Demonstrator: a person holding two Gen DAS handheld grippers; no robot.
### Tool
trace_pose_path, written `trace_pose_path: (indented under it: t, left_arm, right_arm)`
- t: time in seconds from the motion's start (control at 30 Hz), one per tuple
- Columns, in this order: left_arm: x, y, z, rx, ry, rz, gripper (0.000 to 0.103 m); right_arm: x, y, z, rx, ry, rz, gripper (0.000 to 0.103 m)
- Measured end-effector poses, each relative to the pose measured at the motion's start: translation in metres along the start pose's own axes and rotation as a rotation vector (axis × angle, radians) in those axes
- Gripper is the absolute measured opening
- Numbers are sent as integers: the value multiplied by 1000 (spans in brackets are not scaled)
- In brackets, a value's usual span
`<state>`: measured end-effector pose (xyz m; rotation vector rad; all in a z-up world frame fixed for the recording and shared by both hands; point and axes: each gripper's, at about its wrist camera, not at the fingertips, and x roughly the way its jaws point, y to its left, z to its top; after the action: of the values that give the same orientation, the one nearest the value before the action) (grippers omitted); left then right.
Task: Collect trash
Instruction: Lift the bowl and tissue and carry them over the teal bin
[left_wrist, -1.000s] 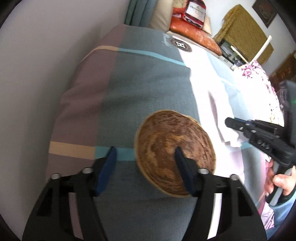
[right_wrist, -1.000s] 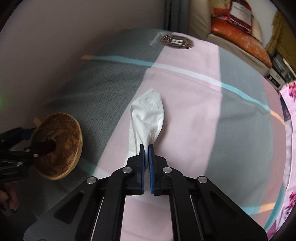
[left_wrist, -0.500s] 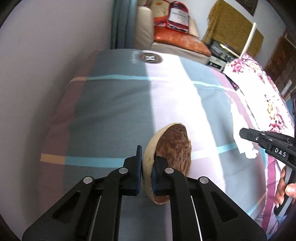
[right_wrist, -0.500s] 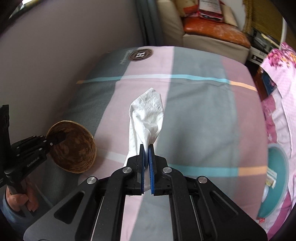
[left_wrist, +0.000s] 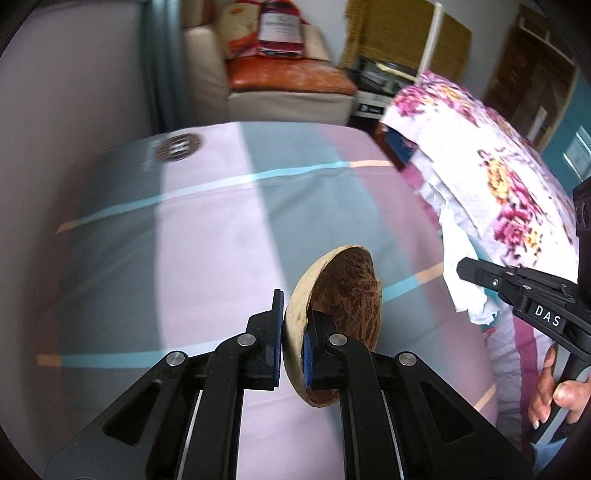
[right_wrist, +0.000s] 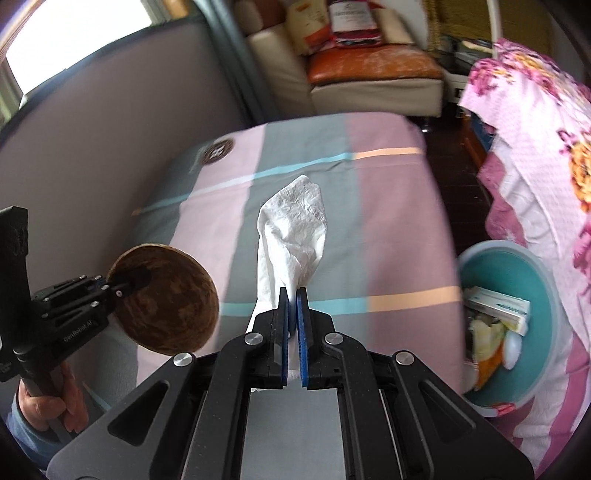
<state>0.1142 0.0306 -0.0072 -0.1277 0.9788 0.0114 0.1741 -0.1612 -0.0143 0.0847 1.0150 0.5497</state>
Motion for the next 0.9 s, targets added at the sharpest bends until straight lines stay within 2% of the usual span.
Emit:
trace_pose_path:
  t: [0.17, 0.53, 0.73, 0.9]
  left_arm:
    - [16, -56, 16, 77, 9, -45, 9]
    - [53, -155, 37, 187, 51, -134, 9]
    - [78, -198, 40, 238, 85, -167, 9]
    - [100, -218, 39, 265, 124, -178, 9]
  right_arm:
    - [-24, -45, -3, 71, -62, -42, 4]
    - [-76, -147, -19, 252, -155, -114, 4]
    - [-88, -190, -31, 329, -167, -143, 4]
    - [-86, -215, -36, 367, -149, -155, 4]
